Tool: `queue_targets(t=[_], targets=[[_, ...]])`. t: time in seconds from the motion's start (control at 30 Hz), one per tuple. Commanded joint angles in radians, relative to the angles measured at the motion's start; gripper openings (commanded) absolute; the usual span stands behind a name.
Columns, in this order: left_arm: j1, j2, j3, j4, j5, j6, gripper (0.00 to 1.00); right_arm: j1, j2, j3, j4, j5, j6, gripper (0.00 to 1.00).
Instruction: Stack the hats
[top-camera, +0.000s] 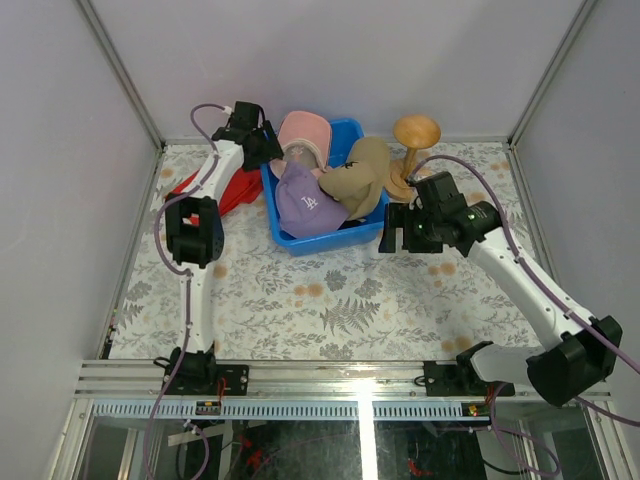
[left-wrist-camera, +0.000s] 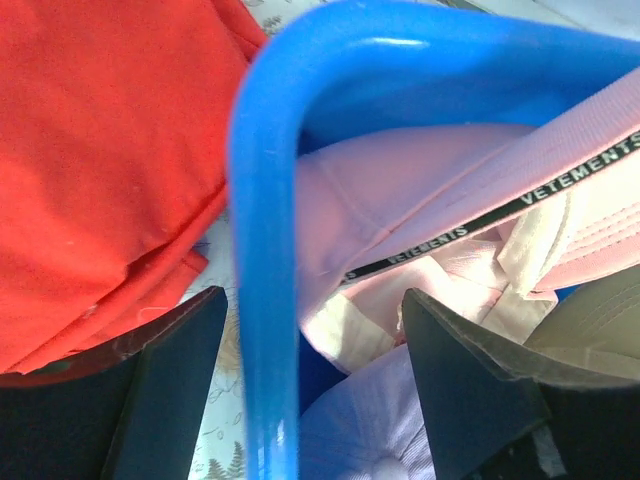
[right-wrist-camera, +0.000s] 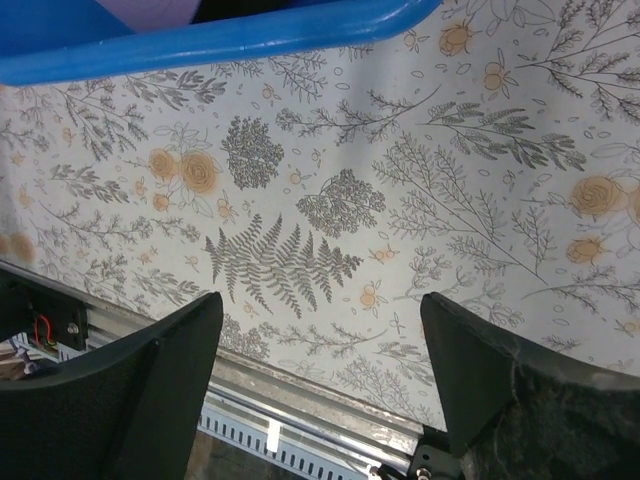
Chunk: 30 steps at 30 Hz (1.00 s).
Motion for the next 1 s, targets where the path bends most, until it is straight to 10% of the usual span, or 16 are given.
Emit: queue_targets(t=[0.0, 0.37, 0.57, 0.97], targets=[[0.022, -0.129, -0.049, -0.014, 0.012, 0.035, 0.73, 0.007, 0.06, -0.036, 0.068, -0.077, -0.032, 0.81], [-0.006, -0.711, -0.709, 0.066, 0.029, -0.106, 0.72, 0.066, 0.275, -0.105, 0.411, -0.119, 0.062, 0.26], [-0.103, -0.968, -1.05, 0.102, 0.065, -0.221, 0.31, 0.147, 0.392, -0.087, 0.577, -0.018, 0.141, 0.23], [-0.149, -1.037, -1.136, 0.098, 0.039, -0.279, 0.33, 0.231, 0.727, 0.275, 0.617, 0.012, 0.18, 0.21]])
